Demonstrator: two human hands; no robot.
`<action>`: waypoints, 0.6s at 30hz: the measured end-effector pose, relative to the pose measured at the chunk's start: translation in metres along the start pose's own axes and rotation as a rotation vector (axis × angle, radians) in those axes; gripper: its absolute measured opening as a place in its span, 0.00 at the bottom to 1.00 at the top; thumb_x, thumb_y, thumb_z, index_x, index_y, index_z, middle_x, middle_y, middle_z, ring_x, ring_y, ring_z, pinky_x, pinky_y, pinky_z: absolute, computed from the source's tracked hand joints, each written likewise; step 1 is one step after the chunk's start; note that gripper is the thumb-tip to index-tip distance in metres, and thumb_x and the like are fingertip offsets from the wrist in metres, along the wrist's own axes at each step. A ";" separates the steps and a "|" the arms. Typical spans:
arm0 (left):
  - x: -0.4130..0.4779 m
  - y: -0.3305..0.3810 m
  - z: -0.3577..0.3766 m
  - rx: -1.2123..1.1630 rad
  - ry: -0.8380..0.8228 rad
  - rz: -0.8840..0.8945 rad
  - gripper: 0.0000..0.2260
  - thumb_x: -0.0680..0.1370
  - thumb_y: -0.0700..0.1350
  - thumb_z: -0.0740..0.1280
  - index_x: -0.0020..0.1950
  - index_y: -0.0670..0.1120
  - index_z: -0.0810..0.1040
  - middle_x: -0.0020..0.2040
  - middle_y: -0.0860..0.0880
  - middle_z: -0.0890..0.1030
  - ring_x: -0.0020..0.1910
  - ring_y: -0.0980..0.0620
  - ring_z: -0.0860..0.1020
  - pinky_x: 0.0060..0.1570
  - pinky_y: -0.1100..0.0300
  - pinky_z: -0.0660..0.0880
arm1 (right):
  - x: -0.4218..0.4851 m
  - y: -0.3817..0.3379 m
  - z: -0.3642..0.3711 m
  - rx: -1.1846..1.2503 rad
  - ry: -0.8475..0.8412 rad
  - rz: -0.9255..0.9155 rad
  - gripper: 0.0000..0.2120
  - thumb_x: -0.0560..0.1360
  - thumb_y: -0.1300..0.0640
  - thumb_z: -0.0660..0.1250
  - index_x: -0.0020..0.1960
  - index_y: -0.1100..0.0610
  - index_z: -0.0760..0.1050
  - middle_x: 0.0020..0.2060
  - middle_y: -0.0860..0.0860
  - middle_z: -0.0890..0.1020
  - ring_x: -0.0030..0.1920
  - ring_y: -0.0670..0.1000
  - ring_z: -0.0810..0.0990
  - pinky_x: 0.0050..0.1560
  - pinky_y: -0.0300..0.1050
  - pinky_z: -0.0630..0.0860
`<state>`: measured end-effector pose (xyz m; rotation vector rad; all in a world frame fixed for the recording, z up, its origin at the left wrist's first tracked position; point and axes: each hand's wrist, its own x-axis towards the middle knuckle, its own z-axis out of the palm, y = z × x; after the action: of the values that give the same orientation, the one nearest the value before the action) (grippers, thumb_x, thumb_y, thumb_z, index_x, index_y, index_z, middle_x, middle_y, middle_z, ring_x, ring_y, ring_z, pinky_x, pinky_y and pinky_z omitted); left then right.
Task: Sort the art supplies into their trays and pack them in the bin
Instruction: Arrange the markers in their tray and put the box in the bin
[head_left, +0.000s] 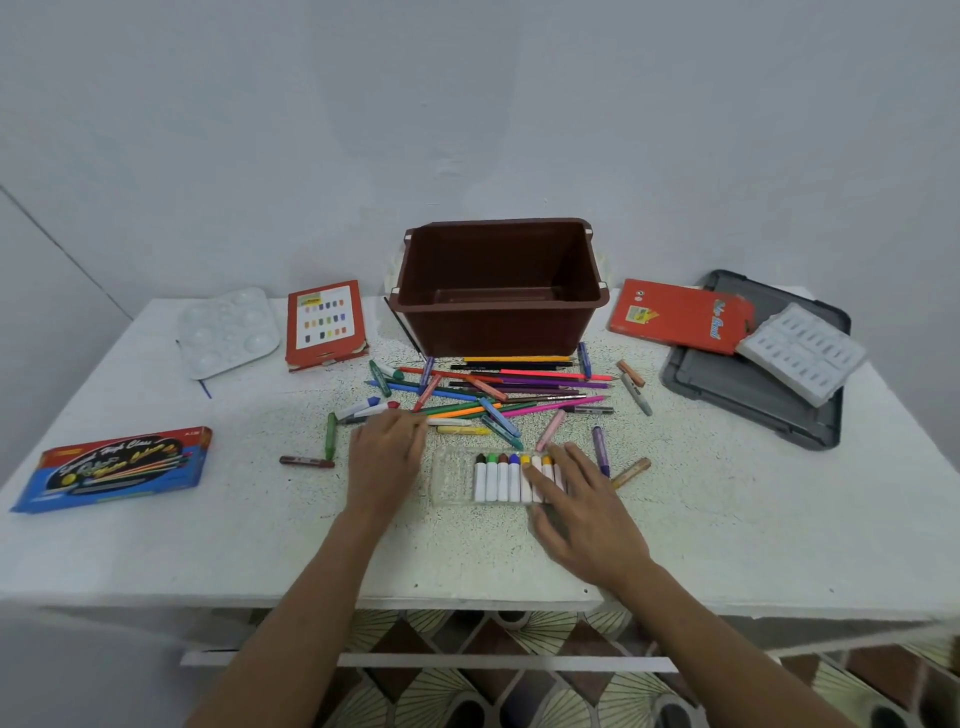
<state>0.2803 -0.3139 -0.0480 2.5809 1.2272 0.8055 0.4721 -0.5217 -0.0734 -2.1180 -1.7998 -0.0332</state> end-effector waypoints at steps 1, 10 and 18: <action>0.006 -0.005 -0.003 0.019 0.014 -0.049 0.08 0.80 0.44 0.66 0.56 0.44 0.82 0.49 0.46 0.83 0.47 0.48 0.79 0.51 0.52 0.73 | 0.000 0.000 0.000 0.002 0.000 0.001 0.23 0.81 0.44 0.56 0.73 0.52 0.69 0.73 0.57 0.68 0.76 0.59 0.61 0.74 0.56 0.61; 0.040 -0.020 -0.014 0.330 -0.215 -0.210 0.16 0.82 0.40 0.60 0.68 0.48 0.77 0.62 0.44 0.79 0.59 0.43 0.76 0.61 0.45 0.70 | 0.000 -0.001 0.000 -0.003 -0.004 0.004 0.24 0.81 0.44 0.55 0.73 0.52 0.69 0.72 0.57 0.69 0.76 0.59 0.61 0.74 0.57 0.63; 0.049 -0.024 -0.014 0.328 -0.231 -0.234 0.13 0.82 0.43 0.62 0.63 0.48 0.80 0.60 0.45 0.79 0.60 0.44 0.74 0.62 0.47 0.67 | 0.000 0.000 0.001 -0.017 -0.007 0.007 0.23 0.81 0.44 0.56 0.74 0.51 0.68 0.73 0.56 0.69 0.76 0.58 0.61 0.74 0.55 0.61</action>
<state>0.2821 -0.2621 -0.0252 2.6038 1.6588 0.2702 0.4717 -0.5216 -0.0739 -2.1382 -1.8020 -0.0395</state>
